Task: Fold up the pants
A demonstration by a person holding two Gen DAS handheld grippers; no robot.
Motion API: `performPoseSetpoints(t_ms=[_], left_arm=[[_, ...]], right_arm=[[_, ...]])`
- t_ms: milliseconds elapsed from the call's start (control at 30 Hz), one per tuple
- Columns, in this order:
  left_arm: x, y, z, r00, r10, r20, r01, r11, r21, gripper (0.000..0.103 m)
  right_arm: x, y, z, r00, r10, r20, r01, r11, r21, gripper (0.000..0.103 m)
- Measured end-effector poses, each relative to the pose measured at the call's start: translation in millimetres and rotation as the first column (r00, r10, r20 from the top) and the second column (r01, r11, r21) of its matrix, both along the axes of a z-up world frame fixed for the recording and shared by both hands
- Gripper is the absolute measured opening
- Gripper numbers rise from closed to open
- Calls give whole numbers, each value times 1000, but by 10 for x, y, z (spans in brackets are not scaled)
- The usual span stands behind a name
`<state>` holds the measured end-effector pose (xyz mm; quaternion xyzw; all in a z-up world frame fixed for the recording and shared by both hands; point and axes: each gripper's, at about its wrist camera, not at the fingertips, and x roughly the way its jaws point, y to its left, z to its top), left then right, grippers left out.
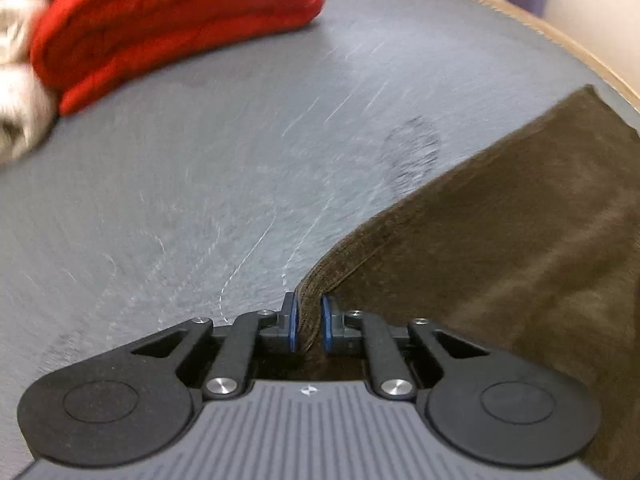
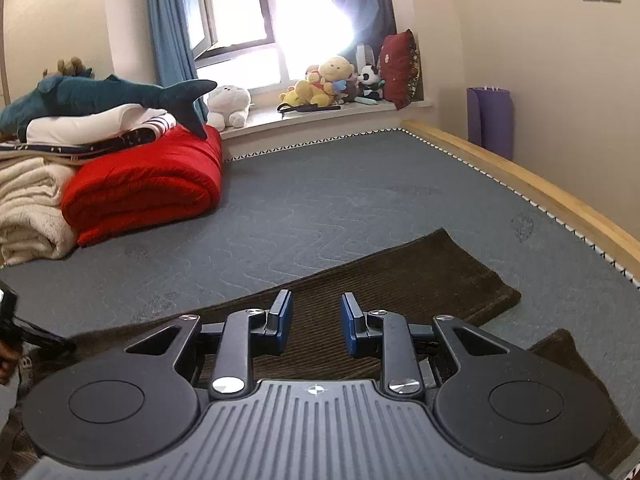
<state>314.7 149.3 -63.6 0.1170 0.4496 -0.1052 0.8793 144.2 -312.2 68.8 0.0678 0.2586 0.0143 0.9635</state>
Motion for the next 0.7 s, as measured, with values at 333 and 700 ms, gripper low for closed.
performPoseSetpoints(t_ms=[333,700], left_arm=[[-2314,-423,948,928,-338,154,337,941,38,8],[-3102,-62,505,974,-225,-3,222,962,-157,12]], right_arm=[[-102,59,44,998,-58,10,58,998,22,1],[-340,-308,-190,973,-201,-111,215,968,132,2]])
